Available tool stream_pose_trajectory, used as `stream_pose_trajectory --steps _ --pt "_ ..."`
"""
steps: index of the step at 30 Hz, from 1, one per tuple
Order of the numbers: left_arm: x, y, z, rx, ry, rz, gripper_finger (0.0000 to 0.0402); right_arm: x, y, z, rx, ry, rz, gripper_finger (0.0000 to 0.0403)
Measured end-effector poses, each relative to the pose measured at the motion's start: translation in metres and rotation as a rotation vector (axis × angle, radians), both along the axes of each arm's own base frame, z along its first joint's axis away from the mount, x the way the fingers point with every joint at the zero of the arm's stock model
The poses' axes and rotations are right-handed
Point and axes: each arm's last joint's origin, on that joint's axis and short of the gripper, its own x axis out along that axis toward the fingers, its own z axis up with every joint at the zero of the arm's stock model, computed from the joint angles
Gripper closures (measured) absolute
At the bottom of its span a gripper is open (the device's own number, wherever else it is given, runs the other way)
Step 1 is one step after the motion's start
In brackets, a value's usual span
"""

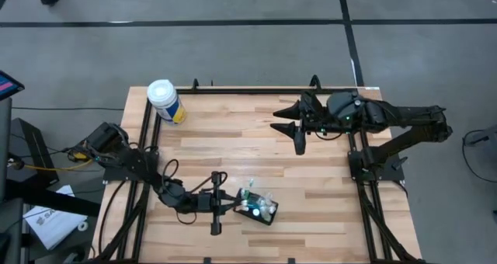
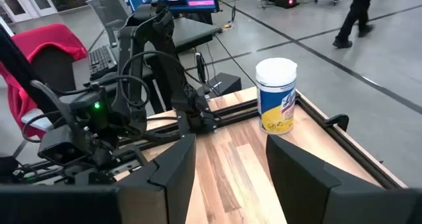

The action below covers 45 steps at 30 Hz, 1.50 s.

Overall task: Pick & Place toothbrushing station
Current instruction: Put the orange toothbrush into the black wire organizer

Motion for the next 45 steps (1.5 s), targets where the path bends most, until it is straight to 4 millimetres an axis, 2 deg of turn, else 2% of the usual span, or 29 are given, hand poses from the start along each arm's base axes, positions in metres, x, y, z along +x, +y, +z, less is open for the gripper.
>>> stream_pose_trajectory --steps 3,10,13,23,31,45 --pt "-0.002 0.006 -0.007 -0.014 -0.024 0.013 0.0401 0.000 0.002 0.000 -0.010 0.001 -0.002 0.0229" --pt "-0.016 0.035 -0.028 -0.022 -0.064 0.068 0.0401 0.000 0.004 0.000 -0.043 0.007 0.001 0.0225" --pt "-0.017 0.040 -0.033 -0.012 -0.050 0.078 0.0401 0.000 0.003 0.000 -0.046 0.008 0.001 0.0225" --pt "-0.016 0.036 -0.037 -0.010 -0.046 0.003 0.0401 0.000 0.003 0.000 -0.064 0.011 0.005 0.0229" --pt "-0.015 0.025 -0.058 -0.039 -0.012 -0.046 0.0401 0.000 0.003 0.000 -0.063 0.010 0.005 0.0232" --pt "-0.009 0.022 -0.100 -0.062 0.051 -0.054 0.0401 0.000 0.003 -0.001 -0.071 0.015 0.008 0.0237"
